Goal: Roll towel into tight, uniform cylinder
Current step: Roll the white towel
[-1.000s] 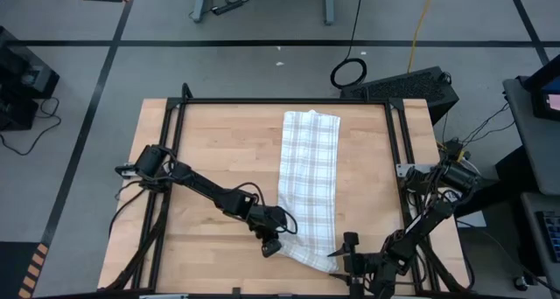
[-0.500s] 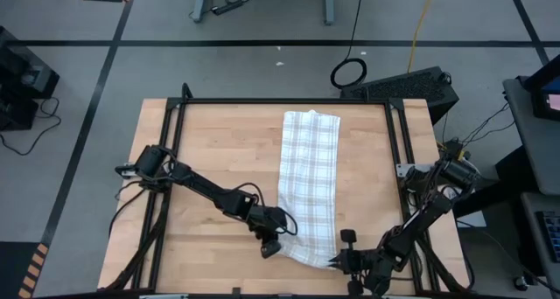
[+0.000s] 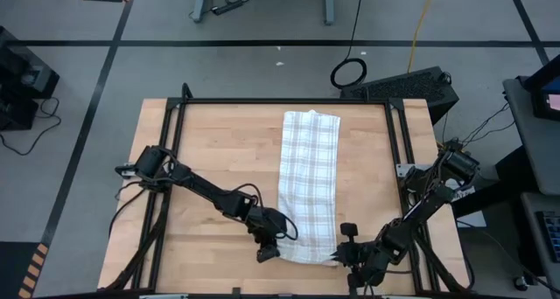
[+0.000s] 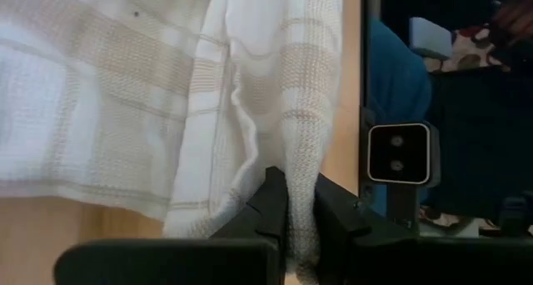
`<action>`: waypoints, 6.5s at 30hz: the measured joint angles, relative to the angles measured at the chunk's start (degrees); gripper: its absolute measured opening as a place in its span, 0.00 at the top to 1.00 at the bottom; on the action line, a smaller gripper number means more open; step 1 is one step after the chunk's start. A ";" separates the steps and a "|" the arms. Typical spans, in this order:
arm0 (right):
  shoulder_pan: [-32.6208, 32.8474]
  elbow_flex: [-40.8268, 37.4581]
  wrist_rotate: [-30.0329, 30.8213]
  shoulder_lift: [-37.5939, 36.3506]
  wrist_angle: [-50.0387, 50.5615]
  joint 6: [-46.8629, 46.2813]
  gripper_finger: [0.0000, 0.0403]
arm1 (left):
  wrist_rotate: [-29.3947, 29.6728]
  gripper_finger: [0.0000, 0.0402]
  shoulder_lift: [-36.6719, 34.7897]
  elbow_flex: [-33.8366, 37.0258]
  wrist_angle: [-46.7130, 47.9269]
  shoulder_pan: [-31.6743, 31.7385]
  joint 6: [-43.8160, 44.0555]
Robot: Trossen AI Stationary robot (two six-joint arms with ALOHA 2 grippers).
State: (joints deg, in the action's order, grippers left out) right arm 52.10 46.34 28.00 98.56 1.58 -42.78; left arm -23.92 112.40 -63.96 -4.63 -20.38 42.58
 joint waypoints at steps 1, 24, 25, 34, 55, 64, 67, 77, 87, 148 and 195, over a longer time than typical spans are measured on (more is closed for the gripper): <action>-0.19 0.01 -0.12 0.00 0.00 0.03 0.98 | -0.09 0.91 0.00 0.00 0.03 0.02 -0.01; -4.34 -0.01 -12.73 -4.63 1.31 -0.48 0.98 | 3.33 0.91 0.00 -0.09 0.24 -1.84 0.15; -4.72 -0.01 -13.30 -4.45 1.15 -0.07 0.98 | 4.18 0.91 0.00 -0.09 0.96 -1.62 0.14; -5.66 -0.01 -13.19 -3.87 1.58 2.63 0.98 | 6.29 0.88 0.00 -0.02 0.81 -1.44 -1.17; -5.98 -0.01 -12.41 -3.87 1.58 4.04 0.98 | 10.42 0.34 -8.88 0.00 2.93 -2.09 -16.14; -6.03 -0.01 -11.56 -3.87 1.64 3.91 0.98 | 32.13 0.19 -7.67 0.02 2.94 -11.64 -20.85; -6.03 -0.01 -11.56 -3.87 1.64 3.85 0.98 | 40.51 0.11 -6.95 -0.07 1.78 -14.39 -20.84; -6.06 -0.01 -11.40 -3.87 1.69 2.99 0.98 | 46.39 0.06 -2.77 -0.08 -2.62 -16.41 -20.51; -6.03 -0.01 -11.38 -3.87 1.78 3.38 0.98 | 48.43 0.27 -2.14 0.00 -2.44 -16.57 -20.43; -2.26 -0.03 -11.53 -3.87 -4.14 -9.05 0.98 | 46.86 0.96 0.10 -0.02 -8.46 -19.68 -2.70; -1.71 -2.15 -2.83 -4.26 -1.08 -1.57 0.75 | 42.61 0.96 2.27 0.02 2.79 -15.67 19.10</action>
State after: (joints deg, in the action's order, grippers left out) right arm 50.39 44.18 25.17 94.31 0.50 -44.34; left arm 18.70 114.67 -63.94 -1.83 -36.05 61.68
